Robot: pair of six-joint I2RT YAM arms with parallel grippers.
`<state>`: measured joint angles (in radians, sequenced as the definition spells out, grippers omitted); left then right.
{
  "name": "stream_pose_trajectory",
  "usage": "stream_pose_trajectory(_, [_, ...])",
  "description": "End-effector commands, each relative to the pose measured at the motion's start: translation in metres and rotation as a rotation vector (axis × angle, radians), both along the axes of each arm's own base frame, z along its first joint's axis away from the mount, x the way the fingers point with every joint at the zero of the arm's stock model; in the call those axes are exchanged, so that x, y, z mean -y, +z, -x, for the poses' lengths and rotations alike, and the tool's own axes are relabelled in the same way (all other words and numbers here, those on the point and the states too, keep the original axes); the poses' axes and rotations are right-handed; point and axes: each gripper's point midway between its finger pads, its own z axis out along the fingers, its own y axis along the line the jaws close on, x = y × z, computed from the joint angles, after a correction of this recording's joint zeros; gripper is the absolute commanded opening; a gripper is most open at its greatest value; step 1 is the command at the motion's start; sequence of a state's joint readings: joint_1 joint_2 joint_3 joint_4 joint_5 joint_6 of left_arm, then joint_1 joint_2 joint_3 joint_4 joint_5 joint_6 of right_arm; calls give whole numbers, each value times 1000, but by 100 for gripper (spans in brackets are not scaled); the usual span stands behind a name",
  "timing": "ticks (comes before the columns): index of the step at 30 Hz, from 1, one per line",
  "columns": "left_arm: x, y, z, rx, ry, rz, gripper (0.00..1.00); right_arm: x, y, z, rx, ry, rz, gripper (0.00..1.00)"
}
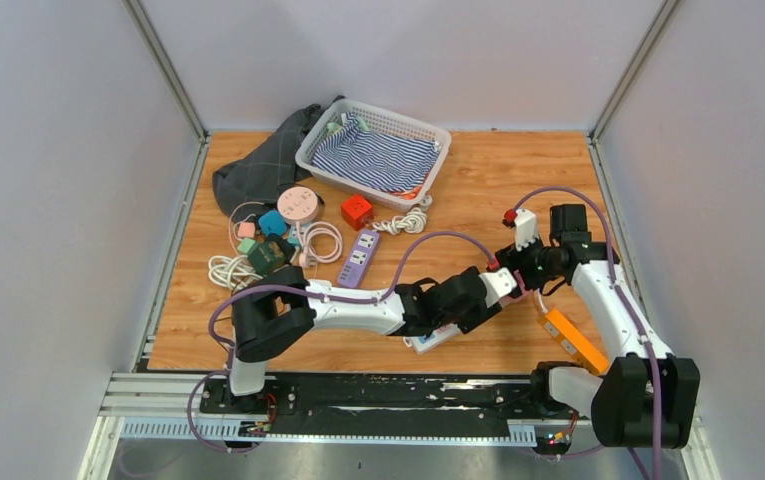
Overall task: Pull the plug off the socket
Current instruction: Remove the plug from the socket.
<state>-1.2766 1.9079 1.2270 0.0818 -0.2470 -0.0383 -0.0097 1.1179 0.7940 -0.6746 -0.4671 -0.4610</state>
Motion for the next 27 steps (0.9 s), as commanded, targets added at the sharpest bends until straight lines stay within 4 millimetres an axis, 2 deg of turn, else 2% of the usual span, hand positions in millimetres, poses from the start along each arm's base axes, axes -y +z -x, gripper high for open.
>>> stream_pose_trajectory(1, [2,24,2,-37,37,92,0,13,-10,-2,-24,-21,78,68])
stream_pose_trajectory(6, [-7,28,-9,-2,128,95,0,8,-19,1,-52,17,112,60])
stream_pose_trajectory(13, [-25,20,-20,132,175,-5,0,10,-24,2,-68,21,131,56])
stream_pose_trajectory(19, [-12,22,-6,-101,118,128,0,13,-28,3,-80,14,149,54])
stream_pose_trajectory(21, [-11,26,-7,-114,113,141,0,13,-28,3,-83,13,152,54])
stream_pose_trajectory(23, [-13,29,-8,-53,111,116,0,14,-29,3,-86,12,154,54])
stream_pose_trajectory(27, [-22,25,-11,204,119,-51,0,15,-30,3,-89,10,160,53])
